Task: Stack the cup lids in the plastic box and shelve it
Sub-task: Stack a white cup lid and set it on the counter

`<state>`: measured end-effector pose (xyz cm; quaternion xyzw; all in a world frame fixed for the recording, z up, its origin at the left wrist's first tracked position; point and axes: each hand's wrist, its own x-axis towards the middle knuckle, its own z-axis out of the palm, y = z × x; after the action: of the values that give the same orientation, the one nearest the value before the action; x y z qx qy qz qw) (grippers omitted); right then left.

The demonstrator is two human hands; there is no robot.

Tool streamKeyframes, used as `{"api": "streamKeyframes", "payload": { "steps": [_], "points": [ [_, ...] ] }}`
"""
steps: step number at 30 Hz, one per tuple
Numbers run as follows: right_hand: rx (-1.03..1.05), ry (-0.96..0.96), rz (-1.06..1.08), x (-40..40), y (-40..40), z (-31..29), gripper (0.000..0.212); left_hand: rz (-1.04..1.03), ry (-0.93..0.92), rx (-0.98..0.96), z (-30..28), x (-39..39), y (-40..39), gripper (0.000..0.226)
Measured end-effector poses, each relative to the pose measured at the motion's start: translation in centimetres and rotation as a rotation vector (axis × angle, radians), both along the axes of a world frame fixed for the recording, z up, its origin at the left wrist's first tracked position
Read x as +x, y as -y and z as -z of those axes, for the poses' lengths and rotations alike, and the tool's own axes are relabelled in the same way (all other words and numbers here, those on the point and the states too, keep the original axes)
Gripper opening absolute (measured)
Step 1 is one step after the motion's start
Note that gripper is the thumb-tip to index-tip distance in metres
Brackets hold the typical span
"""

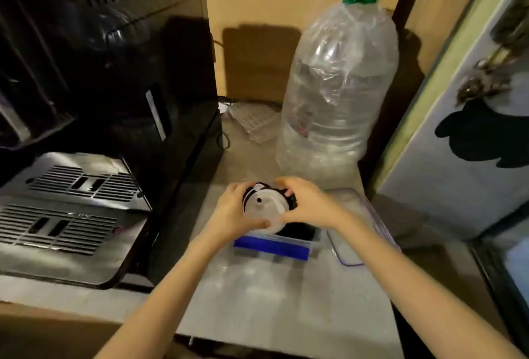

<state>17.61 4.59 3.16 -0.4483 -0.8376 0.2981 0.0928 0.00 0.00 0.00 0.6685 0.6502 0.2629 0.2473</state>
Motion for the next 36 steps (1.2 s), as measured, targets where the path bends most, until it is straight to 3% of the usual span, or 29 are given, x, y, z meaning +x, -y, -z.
{"api": "streamKeyframes", "payload": {
  "steps": [4,11,18,21,26,31,36],
  "points": [
    [0.037,-0.046,0.035,-0.5,1.3,2.9,0.076,-0.057,0.018,0.012,2.1,0.6,1.2,0.082],
    [0.051,-0.140,0.232,-1.3,1.1,4.9,0.050,-0.223,0.062,0.098,4.1,1.4,1.2,0.050],
    [0.100,-0.389,0.323,-1.3,1.4,2.7,0.035,-0.287,0.155,0.252,2.3,1.6,1.5,0.042],
    [-0.016,-0.523,0.345,-0.9,3.0,1.7,0.033,-0.270,0.195,0.283,1.1,1.3,2.9,0.041],
    [-0.204,-0.490,0.353,-0.4,5.8,3.5,0.042,-0.251,0.193,0.179,2.2,0.0,7.4,0.040],
    [-0.354,-0.439,0.341,-1.0,7.6,7.3,0.029,-0.286,0.137,0.028,5.7,-0.4,11.0,0.038],
    [-0.353,-0.391,0.362,-1.7,8.4,9.4,0.029,-0.322,0.048,-0.080,7.4,-0.2,11.1,0.039]
  ]
}}
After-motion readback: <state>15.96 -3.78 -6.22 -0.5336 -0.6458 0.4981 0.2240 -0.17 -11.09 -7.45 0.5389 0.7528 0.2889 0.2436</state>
